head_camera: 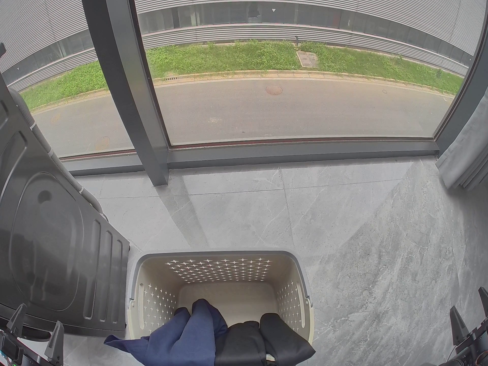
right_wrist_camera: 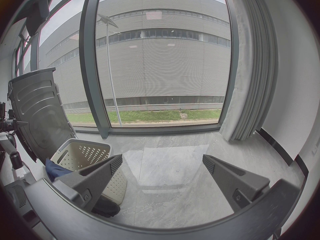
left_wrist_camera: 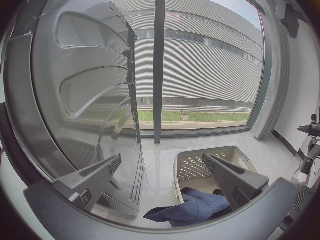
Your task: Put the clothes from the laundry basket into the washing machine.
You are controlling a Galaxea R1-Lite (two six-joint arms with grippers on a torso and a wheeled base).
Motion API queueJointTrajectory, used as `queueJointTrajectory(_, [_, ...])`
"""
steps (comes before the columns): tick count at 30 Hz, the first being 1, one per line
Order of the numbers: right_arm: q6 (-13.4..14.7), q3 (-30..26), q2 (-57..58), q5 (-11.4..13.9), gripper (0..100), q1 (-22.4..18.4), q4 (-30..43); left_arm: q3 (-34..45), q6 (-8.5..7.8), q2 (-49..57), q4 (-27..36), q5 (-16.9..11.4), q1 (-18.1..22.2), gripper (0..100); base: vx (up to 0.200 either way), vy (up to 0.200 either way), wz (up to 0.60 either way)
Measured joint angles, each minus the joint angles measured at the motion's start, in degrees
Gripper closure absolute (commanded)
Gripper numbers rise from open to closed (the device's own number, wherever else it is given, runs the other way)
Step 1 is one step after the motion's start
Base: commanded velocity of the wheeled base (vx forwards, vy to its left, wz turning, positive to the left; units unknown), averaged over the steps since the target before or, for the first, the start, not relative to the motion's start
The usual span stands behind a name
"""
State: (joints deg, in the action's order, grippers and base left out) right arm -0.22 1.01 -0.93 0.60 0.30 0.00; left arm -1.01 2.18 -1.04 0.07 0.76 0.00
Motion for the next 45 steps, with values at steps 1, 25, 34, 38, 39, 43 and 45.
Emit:
queueJointTrajectory(1, [0.0, 0.0, 0.0, 0.0, 0, 0.0, 0.0, 0.0, -0.02, 0.0, 0.0, 0.0, 0.0, 0, 0.2, 0.0, 0.0])
queueJointTrajectory(25, [0.0, 0.0, 0.0, 0.0, 0, 0.0, 0.0, 0.0, 0.0, 0.0, 0.0, 0.0, -0.1, 0, 0.058, 0.0, 0.0])
queueJointTrajectory(34, [0.0, 0.0, 0.0, 0.0, 0, 0.0, 0.0, 0.0, 0.0, 0.0, 0.0, 0.0, 0.0, 0, 0.067, 0.0, 0.0])
queueJointTrajectory(38, [0.0, 0.0, 0.0, 0.0, 0, 0.0, 0.0, 0.0, 0.0, 0.0, 0.0, 0.0, 0.0, 0, 0.0, 0.0, 0.0])
queueJointTrajectory(39, [0.0, 0.0, 0.0, 0.0, 0, 0.0, 0.0, 0.0, 0.0, 0.0, 0.0, 0.0, 0.0, 0, 0.0, 0.0, 0.0])
queueJointTrajectory(43, [0.0, 0.0, 0.0, 0.0, 0, 0.0, 0.0, 0.0, 0.0, 0.0, 0.0, 0.0, 0.0, 0, 0.0, 0.0, 0.0])
queueJointTrajectory(45, [0.0, 0.0, 0.0, 0.0, 0, 0.0, 0.0, 0.0, -0.02, 0.0, 0.0, 0.0, 0.0, 0, 0.0, 0.0, 0.0])
